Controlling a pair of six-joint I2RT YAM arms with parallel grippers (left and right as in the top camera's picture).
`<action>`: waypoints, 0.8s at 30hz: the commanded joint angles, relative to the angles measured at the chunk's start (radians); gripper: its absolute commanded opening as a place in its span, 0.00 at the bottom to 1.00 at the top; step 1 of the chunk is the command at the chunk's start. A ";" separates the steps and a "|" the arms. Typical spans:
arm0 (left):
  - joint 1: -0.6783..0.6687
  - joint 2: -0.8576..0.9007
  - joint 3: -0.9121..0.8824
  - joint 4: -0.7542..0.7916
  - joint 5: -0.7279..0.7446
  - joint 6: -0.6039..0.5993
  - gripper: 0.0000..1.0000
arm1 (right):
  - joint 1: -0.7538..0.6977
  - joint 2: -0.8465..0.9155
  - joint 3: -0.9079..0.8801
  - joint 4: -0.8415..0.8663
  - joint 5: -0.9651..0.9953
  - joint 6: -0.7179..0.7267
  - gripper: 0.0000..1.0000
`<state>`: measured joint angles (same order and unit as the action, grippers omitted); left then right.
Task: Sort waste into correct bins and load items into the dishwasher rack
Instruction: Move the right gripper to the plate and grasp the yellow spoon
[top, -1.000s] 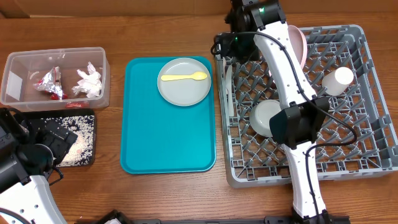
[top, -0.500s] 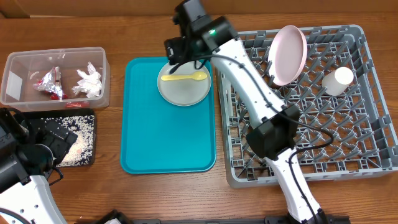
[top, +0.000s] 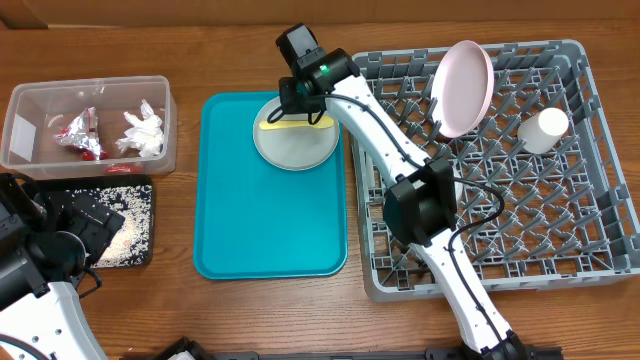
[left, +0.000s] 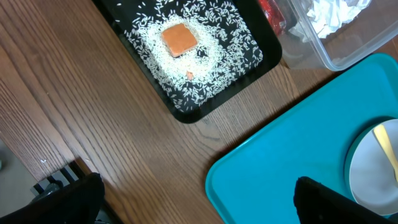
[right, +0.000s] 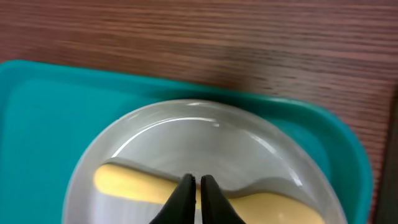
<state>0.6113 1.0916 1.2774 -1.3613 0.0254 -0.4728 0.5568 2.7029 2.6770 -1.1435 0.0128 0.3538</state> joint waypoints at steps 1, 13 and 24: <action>0.007 0.002 -0.004 0.000 -0.010 -0.014 1.00 | -0.003 -0.002 0.005 0.006 0.065 -0.021 0.08; 0.007 0.002 -0.004 0.000 -0.010 -0.014 1.00 | -0.003 0.058 0.005 -0.055 0.084 -0.036 0.07; 0.007 0.002 -0.004 0.001 -0.010 -0.014 1.00 | -0.003 0.062 0.005 -0.132 0.072 -0.040 0.07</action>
<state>0.6113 1.0916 1.2774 -1.3609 0.0254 -0.4728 0.5522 2.7644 2.6770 -1.2564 0.0853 0.3172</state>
